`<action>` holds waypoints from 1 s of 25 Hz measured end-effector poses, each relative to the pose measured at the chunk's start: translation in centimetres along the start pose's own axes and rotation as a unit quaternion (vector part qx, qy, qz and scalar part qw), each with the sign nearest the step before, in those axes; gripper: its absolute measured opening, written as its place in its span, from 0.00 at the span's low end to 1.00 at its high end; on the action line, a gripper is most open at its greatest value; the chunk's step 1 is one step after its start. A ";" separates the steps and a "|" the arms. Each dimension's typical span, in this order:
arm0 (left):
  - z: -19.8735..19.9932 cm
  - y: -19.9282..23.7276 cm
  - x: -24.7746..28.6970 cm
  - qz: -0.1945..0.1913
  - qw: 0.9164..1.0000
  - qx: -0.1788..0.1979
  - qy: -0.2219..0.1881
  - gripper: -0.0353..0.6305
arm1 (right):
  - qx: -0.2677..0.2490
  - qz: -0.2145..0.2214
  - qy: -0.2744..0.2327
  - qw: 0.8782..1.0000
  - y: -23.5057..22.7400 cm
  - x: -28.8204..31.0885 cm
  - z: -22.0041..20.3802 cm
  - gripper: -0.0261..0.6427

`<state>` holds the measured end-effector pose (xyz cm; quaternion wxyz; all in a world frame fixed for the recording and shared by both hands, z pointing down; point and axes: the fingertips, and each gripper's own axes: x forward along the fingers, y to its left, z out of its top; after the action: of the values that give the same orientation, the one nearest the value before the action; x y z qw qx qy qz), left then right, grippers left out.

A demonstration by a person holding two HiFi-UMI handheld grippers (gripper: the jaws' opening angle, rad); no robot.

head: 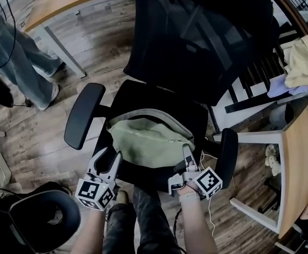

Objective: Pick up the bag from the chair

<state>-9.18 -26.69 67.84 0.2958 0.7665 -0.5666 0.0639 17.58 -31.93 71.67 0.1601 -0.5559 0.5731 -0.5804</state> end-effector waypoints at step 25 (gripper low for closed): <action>-1.5 1.2 6.7 -0.058 0.972 -0.222 0.045 0.38 | -0.103 0.059 0.016 0.993 2.0 0.2 -0.7 0.17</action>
<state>-7.60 -31.73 72.42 0.4871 0.7093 -0.5075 -0.0462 16.00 -32.31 70.24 0.1264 -0.5252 0.6644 -0.5165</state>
